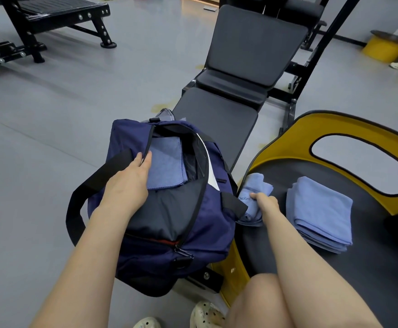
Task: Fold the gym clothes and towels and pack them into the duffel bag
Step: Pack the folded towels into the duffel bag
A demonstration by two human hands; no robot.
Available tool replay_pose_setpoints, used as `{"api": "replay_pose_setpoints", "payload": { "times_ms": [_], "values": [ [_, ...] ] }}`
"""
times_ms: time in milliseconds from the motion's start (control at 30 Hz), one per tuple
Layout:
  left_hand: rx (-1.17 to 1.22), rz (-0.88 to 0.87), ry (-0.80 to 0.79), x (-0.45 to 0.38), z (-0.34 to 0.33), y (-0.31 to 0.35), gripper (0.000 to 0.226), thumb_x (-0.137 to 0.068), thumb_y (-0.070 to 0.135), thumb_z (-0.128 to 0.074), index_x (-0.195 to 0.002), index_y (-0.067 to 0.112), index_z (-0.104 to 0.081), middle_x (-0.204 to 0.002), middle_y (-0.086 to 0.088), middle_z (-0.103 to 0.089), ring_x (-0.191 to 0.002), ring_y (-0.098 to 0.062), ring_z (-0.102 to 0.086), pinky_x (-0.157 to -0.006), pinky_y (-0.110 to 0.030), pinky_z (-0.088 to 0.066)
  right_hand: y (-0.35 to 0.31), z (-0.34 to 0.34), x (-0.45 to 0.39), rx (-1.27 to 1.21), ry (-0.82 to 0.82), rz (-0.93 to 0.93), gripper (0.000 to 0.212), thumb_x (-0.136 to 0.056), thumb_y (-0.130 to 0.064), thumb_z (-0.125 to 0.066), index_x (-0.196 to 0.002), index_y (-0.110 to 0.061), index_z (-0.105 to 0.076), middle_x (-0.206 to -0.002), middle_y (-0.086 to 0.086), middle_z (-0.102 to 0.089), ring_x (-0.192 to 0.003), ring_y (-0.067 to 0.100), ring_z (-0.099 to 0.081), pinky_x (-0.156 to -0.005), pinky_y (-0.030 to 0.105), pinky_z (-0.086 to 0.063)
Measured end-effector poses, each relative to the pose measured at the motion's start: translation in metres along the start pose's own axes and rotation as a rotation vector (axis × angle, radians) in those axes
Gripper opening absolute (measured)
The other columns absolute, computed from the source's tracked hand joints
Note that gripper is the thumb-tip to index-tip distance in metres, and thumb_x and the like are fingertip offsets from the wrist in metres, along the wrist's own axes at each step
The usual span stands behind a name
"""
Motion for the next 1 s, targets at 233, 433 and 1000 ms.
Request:
{"api": "replay_pose_setpoints", "payload": {
  "times_ms": [233,433,1000],
  "values": [
    [0.058,0.003,0.007,-0.003,0.001,-0.005,0.081,-0.085,-0.007,-0.035,-0.153,0.025,-0.002,-0.16,0.003,-0.006,-0.122,-0.035,-0.049,-0.091,-0.041,-0.046,-0.012,0.023,0.005,-0.032,0.12,0.101,0.061,-0.091,-0.033,-0.059,-0.137,0.001,-0.038,-0.133,0.022,-0.051,-0.118,0.039,-0.052,-0.089,0.038,-0.043],
    [0.086,0.01,0.02,-0.003,0.004,-0.005,0.082,-0.084,-0.008,-0.034,-0.153,0.025,-0.004,-0.16,0.002,-0.007,-0.125,-0.036,-0.046,-0.093,-0.04,-0.044,-0.051,0.039,0.028,-0.115,0.204,0.371,0.048,-0.091,-0.036,-0.059,-0.122,0.0,-0.053,-0.124,0.021,-0.057,-0.114,0.038,-0.053,-0.088,0.041,-0.044],
    [0.255,0.06,0.08,0.002,0.017,-0.017,0.085,-0.081,-0.01,-0.034,-0.152,0.028,-0.006,-0.159,0.01,-0.007,-0.133,-0.028,-0.038,-0.09,-0.035,-0.042,-0.156,0.005,0.156,-0.398,-0.199,0.775,0.022,-0.09,-0.02,-0.062,-0.111,-0.012,-0.061,-0.102,0.003,-0.068,-0.095,0.02,-0.066,-0.075,0.028,-0.054]
  ]
}}
Point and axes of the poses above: each hand's wrist, its own x-axis away from the middle knuckle, its own z-axis out of the back of the hand, y = z × x, the point moved 6 cm from there along -x, towards the middle knuckle
